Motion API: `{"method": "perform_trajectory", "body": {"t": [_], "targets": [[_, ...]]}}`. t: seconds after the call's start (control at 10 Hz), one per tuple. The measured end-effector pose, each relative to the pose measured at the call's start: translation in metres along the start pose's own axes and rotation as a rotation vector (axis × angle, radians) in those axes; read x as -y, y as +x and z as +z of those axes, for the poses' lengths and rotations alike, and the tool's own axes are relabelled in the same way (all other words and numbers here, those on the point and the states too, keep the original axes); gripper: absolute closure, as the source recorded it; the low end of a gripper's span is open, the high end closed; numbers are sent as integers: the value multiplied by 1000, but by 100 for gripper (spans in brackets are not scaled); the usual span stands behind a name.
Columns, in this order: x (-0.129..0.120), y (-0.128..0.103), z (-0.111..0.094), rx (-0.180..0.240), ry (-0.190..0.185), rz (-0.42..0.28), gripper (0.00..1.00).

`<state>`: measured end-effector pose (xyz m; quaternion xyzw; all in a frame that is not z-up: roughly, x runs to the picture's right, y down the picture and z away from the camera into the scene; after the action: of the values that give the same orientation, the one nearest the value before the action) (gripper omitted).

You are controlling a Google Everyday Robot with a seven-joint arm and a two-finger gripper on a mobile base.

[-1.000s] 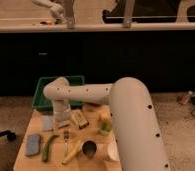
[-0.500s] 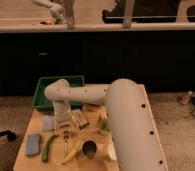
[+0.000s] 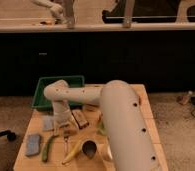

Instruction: Place fork in tray

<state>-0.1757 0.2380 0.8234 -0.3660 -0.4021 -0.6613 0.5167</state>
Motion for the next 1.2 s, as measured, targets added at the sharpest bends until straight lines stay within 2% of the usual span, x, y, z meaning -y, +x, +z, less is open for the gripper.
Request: {"method": "perform_trajectory", "body": {"t": [0.6,0.8,1.0,1.2], "targets": [[-3,10,9,41,19,-13,20],[-3,12,10,50,28,-22,34],[-4,13,11,63,28,-36,56],[-3,14,11,65,34,-43,74]]}}
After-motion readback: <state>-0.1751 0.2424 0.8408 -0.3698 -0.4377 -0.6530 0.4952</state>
